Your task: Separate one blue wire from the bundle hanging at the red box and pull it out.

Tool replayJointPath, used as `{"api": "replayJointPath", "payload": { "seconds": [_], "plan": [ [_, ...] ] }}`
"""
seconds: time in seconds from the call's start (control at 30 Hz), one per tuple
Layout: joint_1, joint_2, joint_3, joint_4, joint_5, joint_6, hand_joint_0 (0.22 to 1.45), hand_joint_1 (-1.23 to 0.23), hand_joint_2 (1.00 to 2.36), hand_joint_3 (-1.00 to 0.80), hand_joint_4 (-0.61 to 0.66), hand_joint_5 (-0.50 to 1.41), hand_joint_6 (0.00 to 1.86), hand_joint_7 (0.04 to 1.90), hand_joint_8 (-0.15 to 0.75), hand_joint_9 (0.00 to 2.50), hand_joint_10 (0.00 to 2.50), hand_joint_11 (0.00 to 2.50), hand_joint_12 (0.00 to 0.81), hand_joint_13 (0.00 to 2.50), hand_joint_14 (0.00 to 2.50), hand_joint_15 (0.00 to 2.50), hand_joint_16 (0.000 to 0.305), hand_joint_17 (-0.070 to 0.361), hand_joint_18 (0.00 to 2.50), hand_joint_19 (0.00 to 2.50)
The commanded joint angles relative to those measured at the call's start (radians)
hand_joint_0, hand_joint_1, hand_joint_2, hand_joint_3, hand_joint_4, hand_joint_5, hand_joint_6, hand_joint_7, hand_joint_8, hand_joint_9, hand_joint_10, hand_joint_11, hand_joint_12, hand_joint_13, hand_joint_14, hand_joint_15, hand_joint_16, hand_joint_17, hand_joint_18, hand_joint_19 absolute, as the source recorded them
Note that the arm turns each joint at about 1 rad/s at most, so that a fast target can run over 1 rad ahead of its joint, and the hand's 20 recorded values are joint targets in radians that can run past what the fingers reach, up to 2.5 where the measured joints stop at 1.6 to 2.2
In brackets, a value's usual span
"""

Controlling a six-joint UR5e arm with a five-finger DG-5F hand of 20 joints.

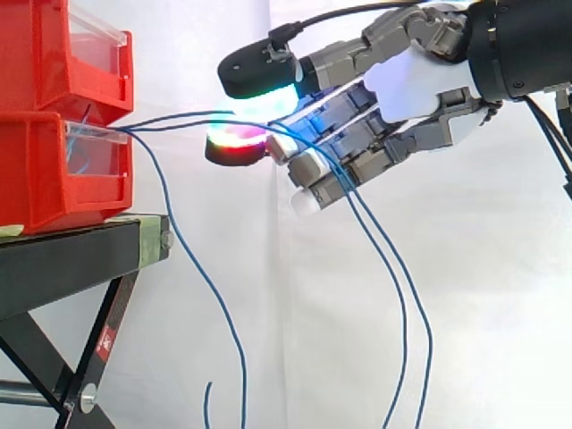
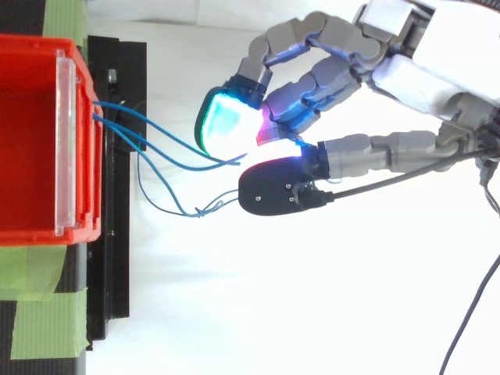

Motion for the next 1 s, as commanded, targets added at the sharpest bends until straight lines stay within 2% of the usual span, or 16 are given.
{"api": "replayJointPath", "payload": {
  "seconds": [0.0, 0.1, 0.33, 0.4, 0.5, 0.77, 0.87, 0.97],
  "plan": [
    [0.0, -0.001, 0.0, 0.001, 0.0, -0.002, 0.62, -0.78, 1.01, -0.31, 0.18, -0.22, 0.89, 0.8, 0.296, 0.89, 0.01, 1.36, 0.367, 1.0, 0.01, 1.43, 0.048, 0.108, 0.74, 0.54],
    [0.0, 0.0, 0.0, 0.003, 0.0, 0.0, 0.65, -0.78, 1.02, -0.25, 0.18, -0.22, 0.89, 0.8, 0.293, 0.9, 0.01, 1.34, 0.366, 1.01, 0.01, 1.43, 0.048, 0.107, 0.74, 0.52],
    [0.0, 0.0, 0.0, 0.003, 0.0, 0.006, 0.65, -0.78, 1.02, -0.25, 0.17, -0.22, 0.9, 0.79, 0.296, 0.91, 0.01, 1.33, 0.365, 1.02, 0.01, 1.44, 0.047, 0.107, 0.75, 0.53],
    [0.002, 0.0, 0.0, 0.003, 0.0, 0.008, 0.62, -0.72, 1.02, -0.24, 0.16, -0.21, 0.89, 0.81, 0.293, 0.93, 0.01, 1.3, 0.365, 1.02, 0.01, 1.44, 0.047, 0.106, 0.74, 0.56],
    [0.002, -0.001, 0.0, 0.003, 0.0, 0.014, 0.59, -0.56, 1.01, -0.21, 0.17, -0.2, 0.89, 0.83, 0.309, 0.96, 0.01, 1.27, 0.383, 1.04, 0.01, 1.44, 0.049, 0.111, 0.76, 0.56],
    [0.002, 0.0, -0.001, 0.003, 0.0, 0.028, 0.59, -0.47, 1.01, -0.19, 0.19, -0.19, 0.9, 0.82, 0.354, 1.0, 0.01, 1.25, 0.429, 1.08, 0.0, 1.43, 0.057, 0.127, 0.82, 0.56],
    [0.002, 0.0, 0.0, 0.003, 0.0, 0.031, 0.56, -0.41, 1.01, -0.26, 0.2, -0.19, 0.89, 0.83, 0.36, 1.01, 0.01, 1.25, 0.444, 1.08, 0.0, 1.43, 0.058, 0.13, 0.82, 0.56],
    [0.002, 0.0, 0.0, 0.003, 0.0, 0.032, 0.5, -0.34, 1.01, -0.36, 0.18, -0.2, 0.88, 0.9, 0.336, 0.98, 0.01, 1.27, 0.404, 1.04, 0.01, 1.46, 0.054, 0.121, 0.77, 0.6]
  ]
}}
